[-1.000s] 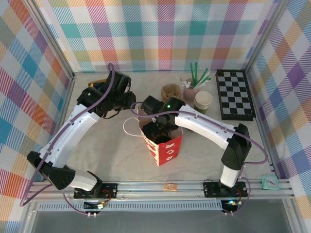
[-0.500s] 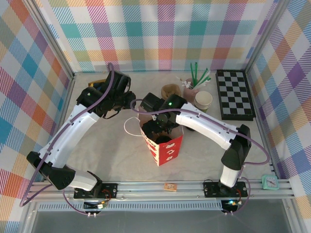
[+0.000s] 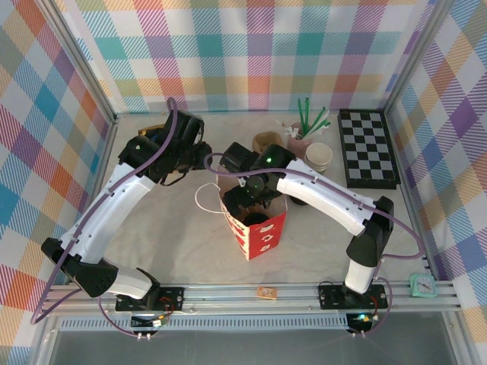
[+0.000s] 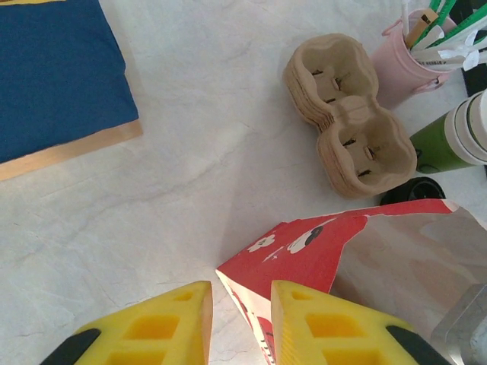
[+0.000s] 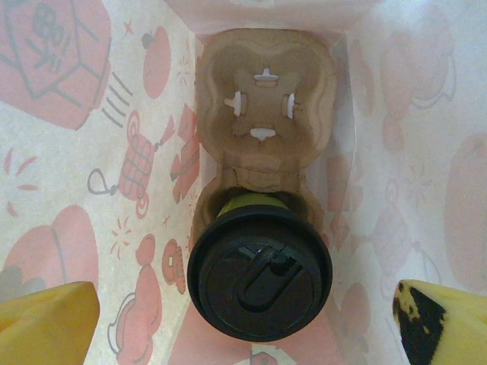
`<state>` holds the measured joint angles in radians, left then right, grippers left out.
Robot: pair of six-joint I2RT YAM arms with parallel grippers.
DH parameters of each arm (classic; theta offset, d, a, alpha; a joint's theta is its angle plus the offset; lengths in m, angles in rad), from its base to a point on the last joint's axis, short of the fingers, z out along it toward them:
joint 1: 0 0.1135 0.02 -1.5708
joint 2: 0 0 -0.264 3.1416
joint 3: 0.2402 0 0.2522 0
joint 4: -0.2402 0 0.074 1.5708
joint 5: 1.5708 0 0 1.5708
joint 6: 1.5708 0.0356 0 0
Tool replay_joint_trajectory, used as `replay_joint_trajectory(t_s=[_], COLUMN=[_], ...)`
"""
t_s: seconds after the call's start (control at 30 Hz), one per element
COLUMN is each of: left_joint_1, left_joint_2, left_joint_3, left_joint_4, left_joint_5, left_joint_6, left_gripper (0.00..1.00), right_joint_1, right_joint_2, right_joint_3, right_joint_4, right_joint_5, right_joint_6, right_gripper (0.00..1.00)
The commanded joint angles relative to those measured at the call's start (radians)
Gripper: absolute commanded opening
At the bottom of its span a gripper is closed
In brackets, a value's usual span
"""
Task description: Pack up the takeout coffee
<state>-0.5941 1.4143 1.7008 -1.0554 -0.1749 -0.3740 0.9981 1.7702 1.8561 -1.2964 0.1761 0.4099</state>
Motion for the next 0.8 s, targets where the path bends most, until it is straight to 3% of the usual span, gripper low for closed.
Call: replay_joint_trajectory(t_s=[0.0, 0.77], left_joint_1=[-0.006, -0.006], left_joint_2=[-0.031, -0.03], left_joint_3=[0.029, 0.085], left_joint_4=[-0.023, -0.048], left_joint_5=[-0.015, -0.018], left_joint_6=[0.006, 0.013], left_gripper=[0.27, 0.32], right_joint_1=[0.012, 0.019], right_joint_2=[-0.015, -0.027], right_joint_3=[0.038, 0.125], right_joint_4=[-0.04, -0.089], right_joint_5=[0.016, 0.04], right_joint_6=[-0.005, -0.017], right_gripper=[0.99, 0.99])
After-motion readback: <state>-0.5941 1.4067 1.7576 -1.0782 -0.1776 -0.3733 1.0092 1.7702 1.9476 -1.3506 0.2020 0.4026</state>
